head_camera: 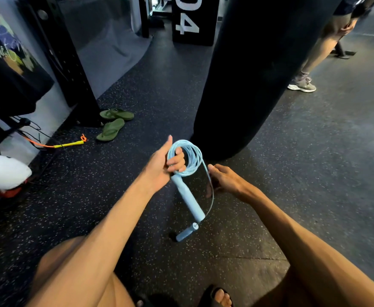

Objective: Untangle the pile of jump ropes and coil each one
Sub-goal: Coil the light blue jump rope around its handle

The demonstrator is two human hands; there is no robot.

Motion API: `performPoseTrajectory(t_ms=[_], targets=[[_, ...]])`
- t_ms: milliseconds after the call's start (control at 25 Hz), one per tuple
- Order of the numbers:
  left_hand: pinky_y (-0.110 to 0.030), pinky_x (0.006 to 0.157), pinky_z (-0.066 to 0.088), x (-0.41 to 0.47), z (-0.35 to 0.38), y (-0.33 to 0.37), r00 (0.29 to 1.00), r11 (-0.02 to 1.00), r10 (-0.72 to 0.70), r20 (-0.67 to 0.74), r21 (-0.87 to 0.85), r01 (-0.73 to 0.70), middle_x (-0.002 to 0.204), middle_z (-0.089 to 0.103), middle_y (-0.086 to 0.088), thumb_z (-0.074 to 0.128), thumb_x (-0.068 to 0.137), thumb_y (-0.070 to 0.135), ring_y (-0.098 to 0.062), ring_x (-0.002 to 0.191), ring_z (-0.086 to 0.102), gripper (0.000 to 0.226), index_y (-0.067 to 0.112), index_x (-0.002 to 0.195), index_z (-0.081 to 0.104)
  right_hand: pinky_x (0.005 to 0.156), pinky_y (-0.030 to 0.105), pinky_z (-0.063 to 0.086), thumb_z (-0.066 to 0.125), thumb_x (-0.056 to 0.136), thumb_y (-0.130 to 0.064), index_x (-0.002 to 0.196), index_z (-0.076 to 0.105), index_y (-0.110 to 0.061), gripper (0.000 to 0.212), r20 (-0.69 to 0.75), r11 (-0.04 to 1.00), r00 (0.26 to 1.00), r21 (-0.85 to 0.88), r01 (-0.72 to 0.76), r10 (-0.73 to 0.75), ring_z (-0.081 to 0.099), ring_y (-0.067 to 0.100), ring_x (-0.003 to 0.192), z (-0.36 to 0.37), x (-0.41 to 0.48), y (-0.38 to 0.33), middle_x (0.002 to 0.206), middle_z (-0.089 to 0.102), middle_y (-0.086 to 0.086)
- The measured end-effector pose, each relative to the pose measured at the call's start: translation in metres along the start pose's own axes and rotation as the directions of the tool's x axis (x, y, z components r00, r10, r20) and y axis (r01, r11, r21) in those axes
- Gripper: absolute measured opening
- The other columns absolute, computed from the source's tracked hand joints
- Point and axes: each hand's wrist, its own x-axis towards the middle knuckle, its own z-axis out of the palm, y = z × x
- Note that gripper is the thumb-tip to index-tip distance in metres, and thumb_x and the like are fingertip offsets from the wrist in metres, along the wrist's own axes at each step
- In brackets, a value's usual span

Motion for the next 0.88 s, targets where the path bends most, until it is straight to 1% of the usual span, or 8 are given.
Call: performPoseTrajectory(t_ms=[120, 200, 360, 480, 560, 720, 840, 880], targets=[[-0.027, 0.065, 0.028, 0.003, -0.004, 0.002, 0.993, 0.988, 0.094, -0.068, -0.116, -0.102, 0.055, 0.032, 0.004, 0.034, 0.103, 0.04, -0.01, 0.047, 0.03, 0.038, 0.014, 0.079, 0.048, 0.069, 0.04, 0.05, 0.035, 0.105, -0.041, 0.107, 0.052, -0.002, 0.043, 0.047, 0.992, 0.993, -0.064, -0.109, 0.112, 0.063, 0.026, 0.072, 0.004, 0.002, 0.004, 0.079, 0.067, 0.014], [-0.027, 0.067, 0.032, 0.005, -0.006, 0.001, 0.975, 0.979, 0.16, -0.152, -0.103, -0.177, 0.06, 0.036, 0.002, 0.034, 0.104, 0.035, -0.011, 0.053, 0.034, 0.034, 0.013, 0.082, 0.048, 0.071, 0.04, 0.052, 0.044, 0.103, -0.038, 0.104, 0.053, -0.005, 0.035, 0.102, 0.983, 0.982, -0.115, -0.146, 0.158, 0.066, 0.024, 0.073, 0.004, 0.001, 0.005, 0.081, 0.068, 0.011], [-0.023, 0.054, 0.044, 0.01, -0.008, -0.003, 0.915, 0.965, 0.237, -0.326, -0.026, -0.26, 0.062, 0.042, 0.0, 0.035, 0.105, 0.031, -0.013, 0.054, 0.041, 0.032, 0.012, 0.083, 0.047, 0.085, 0.047, 0.055, 0.053, 0.101, -0.022, 0.1, 0.053, -0.006, 0.015, 0.304, 0.964, 0.932, -0.234, -0.129, 0.198, 0.074, 0.029, 0.082, 0.0, -0.005, 0.008, 0.088, 0.075, 0.02], [-0.024, 0.056, 0.046, 0.015, -0.01, -0.009, 0.865, 0.954, 0.3, -0.402, 0.119, -0.275, 0.061, 0.046, -0.001, 0.037, 0.105, 0.027, -0.012, 0.052, 0.044, 0.03, 0.012, 0.082, 0.049, 0.071, 0.04, 0.06, 0.057, 0.098, -0.011, 0.1, 0.052, -0.005, 0.009, 0.311, 0.974, 0.94, -0.211, -0.075, 0.14, 0.073, 0.028, 0.074, 0.003, -0.006, 0.007, 0.084, 0.073, 0.02], [-0.026, 0.06, 0.046, 0.018, -0.011, -0.014, 0.841, 0.92, 0.366, -0.397, 0.292, -0.262, 0.063, 0.046, -0.002, 0.038, 0.105, 0.023, -0.011, 0.051, 0.046, 0.025, 0.011, 0.085, 0.049, 0.062, 0.034, 0.058, 0.06, 0.096, -0.009, 0.095, 0.056, -0.005, 0.006, 0.315, 0.981, 0.948, -0.191, 0.019, 0.043, 0.067, 0.023, 0.064, 0.005, -0.005, 0.003, 0.079, 0.069, 0.018], [-0.017, 0.054, 0.045, 0.018, -0.012, -0.024, 0.844, 0.709, 0.46, -0.277, 0.686, -0.162, 0.062, 0.05, -0.006, 0.041, 0.103, 0.013, -0.003, 0.043, 0.051, 0.017, 0.003, 0.092, 0.049, 0.059, 0.031, 0.055, 0.059, 0.097, -0.011, 0.094, 0.062, -0.002, 0.01, 0.305, 0.971, 0.947, -0.179, 0.159, -0.099, 0.062, 0.02, 0.064, 0.008, -0.007, -0.005, 0.074, 0.064, 0.011], [-0.013, 0.052, 0.044, 0.013, -0.014, -0.028, 0.905, 0.487, 0.386, -0.178, 0.873, -0.036, 0.062, 0.06, -0.004, 0.046, 0.101, 0.016, 0.0, 0.044, 0.056, 0.019, 0.004, 0.09, 0.055, 0.064, 0.044, 0.056, 0.053, 0.1, -0.017, 0.097, 0.063, 0.0, 0.019, 0.262, 0.954, 0.941, -0.152, 0.26, -0.215, 0.062, 0.027, 0.064, 0.009, -0.007, -0.01, 0.07, 0.062, 0.01], [-0.013, 0.051, 0.043, 0.012, -0.014, -0.03, 0.924, 0.41, 0.348, -0.154, 0.912, -0.002, 0.061, 0.062, -0.002, 0.047, 0.101, 0.018, 0.0, 0.044, 0.056, 0.022, 0.005, 0.088, 0.058, 0.063, 0.044, 0.055, 0.052, 0.101, -0.019, 0.097, 0.064, -0.002, 0.021, 0.237, 0.943, 0.938, -0.156, 0.293, -0.253, 0.062, 0.026, 0.062, 0.009, -0.007, -0.012, 0.068, 0.061, 0.009]])
